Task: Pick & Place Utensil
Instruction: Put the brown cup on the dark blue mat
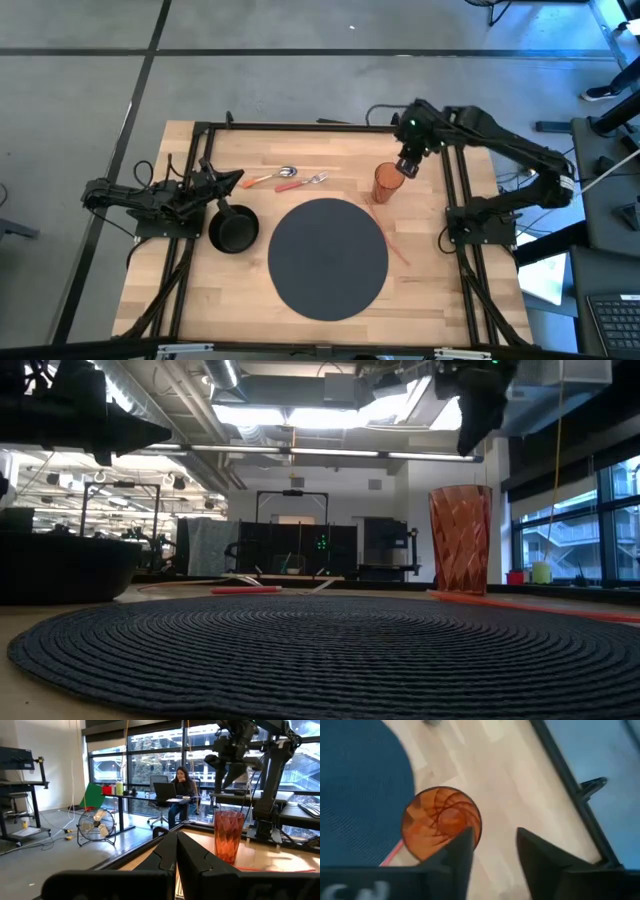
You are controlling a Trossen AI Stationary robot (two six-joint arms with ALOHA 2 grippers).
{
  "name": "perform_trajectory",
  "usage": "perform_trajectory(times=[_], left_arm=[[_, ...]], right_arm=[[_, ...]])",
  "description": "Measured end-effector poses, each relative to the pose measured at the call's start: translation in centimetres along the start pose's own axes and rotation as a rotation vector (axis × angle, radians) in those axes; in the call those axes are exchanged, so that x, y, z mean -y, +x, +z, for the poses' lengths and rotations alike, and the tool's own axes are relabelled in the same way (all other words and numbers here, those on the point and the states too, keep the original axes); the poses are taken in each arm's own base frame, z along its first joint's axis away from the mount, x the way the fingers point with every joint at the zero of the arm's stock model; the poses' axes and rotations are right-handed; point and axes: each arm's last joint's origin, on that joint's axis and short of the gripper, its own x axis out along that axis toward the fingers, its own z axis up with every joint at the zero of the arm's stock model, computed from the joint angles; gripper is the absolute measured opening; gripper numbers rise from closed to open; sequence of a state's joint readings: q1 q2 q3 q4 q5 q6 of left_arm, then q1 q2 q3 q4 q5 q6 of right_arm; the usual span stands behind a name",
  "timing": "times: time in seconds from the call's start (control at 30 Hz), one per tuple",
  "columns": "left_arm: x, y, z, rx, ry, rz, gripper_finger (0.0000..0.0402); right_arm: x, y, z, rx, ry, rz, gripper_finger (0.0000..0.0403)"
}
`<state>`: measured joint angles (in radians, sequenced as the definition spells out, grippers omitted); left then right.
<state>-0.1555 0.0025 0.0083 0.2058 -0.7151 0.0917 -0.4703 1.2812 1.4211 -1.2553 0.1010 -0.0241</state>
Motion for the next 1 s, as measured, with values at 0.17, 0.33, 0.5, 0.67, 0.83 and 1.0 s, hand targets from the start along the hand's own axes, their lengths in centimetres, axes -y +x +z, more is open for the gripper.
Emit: perform_trajectory(times=[0.17, 0.33, 0.5, 0.67, 0.83, 1.0], left_arm=[[0.0, 0.0, 0.0, 0.0, 0.0, 0.0, 0.0004], [0.0, 0.0, 0.0, 0.0, 0.0, -0.002, 0.0004], [0.0, 0.0, 0.0, 0.0, -0.021, -0.003, 0.0004], [0.0, 0.0, 0.0, 0.0, -0.027, -0.003, 0.0004], [0.0, 0.0, 0.0, 0.0, -0.026, -0.003, 0.0004], [0.0, 0.0, 0.0, 0.0, -0.027, -0.003, 0.0004]], right_arm=[[0.3, 0.5, 1.4, -0.157, 0.042, 0.054, 0.0239], [0.3, 2.6, 2.1, -0.278, 0.111, 0.043, 0.0271], [0.1, 4.4, 2.8, -0.328, 0.114, 0.049, 0.0275], [0.0, 5.5, 3.1, -0.358, 0.1, 0.06, 0.0275], [-0.3, 5.9, 3.3, -0.359, 0.064, 0.088, 0.0275], [-0.5, 6.2, 3.5, -0.354, 0.056, 0.089, 0.0275]])
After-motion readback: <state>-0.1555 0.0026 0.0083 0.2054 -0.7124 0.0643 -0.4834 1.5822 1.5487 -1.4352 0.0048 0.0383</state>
